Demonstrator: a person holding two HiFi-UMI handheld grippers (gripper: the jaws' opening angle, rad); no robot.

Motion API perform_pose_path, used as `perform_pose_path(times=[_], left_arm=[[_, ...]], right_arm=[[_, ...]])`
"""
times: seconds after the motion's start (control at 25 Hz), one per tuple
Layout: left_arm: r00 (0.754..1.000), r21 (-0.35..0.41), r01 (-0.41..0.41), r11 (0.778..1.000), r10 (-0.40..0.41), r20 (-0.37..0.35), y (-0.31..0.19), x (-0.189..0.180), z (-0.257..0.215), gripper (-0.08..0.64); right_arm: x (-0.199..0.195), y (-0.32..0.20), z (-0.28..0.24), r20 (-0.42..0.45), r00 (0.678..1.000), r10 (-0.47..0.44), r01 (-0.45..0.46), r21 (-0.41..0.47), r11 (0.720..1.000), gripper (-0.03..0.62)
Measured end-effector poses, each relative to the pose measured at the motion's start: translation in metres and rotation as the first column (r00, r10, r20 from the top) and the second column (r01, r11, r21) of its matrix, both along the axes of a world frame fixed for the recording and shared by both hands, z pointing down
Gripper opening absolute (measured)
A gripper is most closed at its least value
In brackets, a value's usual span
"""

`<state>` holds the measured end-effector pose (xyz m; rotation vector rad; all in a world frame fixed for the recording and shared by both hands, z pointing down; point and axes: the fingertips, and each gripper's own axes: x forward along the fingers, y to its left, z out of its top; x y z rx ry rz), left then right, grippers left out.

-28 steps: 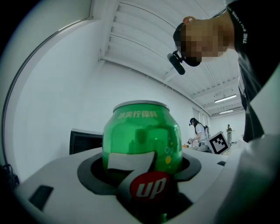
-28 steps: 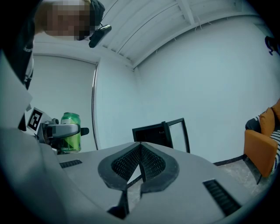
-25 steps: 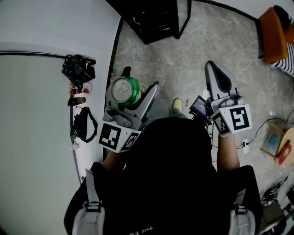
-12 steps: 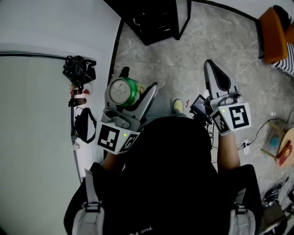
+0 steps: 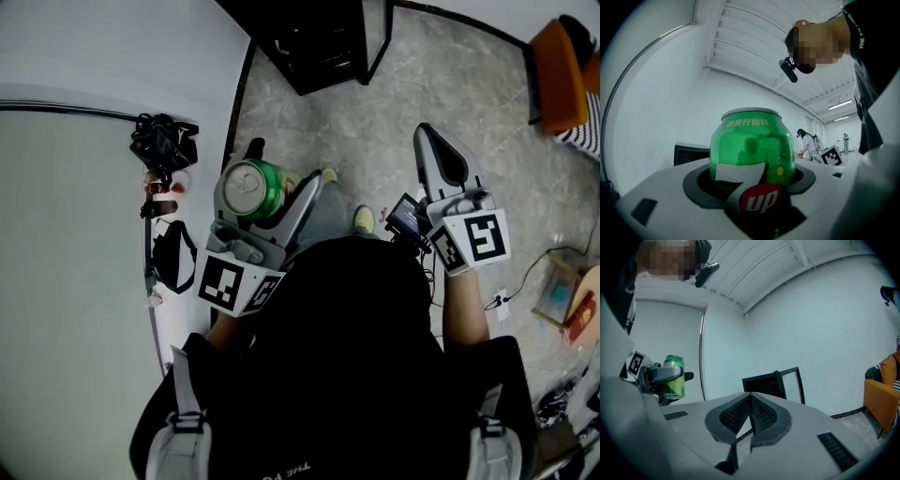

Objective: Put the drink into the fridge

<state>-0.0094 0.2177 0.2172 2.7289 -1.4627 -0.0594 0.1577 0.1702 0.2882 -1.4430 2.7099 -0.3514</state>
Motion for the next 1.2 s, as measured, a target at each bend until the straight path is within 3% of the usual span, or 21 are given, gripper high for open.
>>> perform_pose_path(times=[0.72, 1.2], left_arm=[[1.000, 0.004, 0.013, 1.000, -0.013, -0.016, -0.009, -0.001, -0.004, 0.339], [0.999, -0.022, 0.019, 1.000, -0.019, -0.030, -0.066, -0.029, 0.007, 0.339]], right_arm=[[-0.006, -0.010, -0.002, 0.001, 1.000, -0.015, 0.015, -0.009, 1.000, 0.011], [-0.030, -0.065, 0.003, -0.031, 0.999, -0.014, 0.013, -0.029, 0.999, 0.011]])
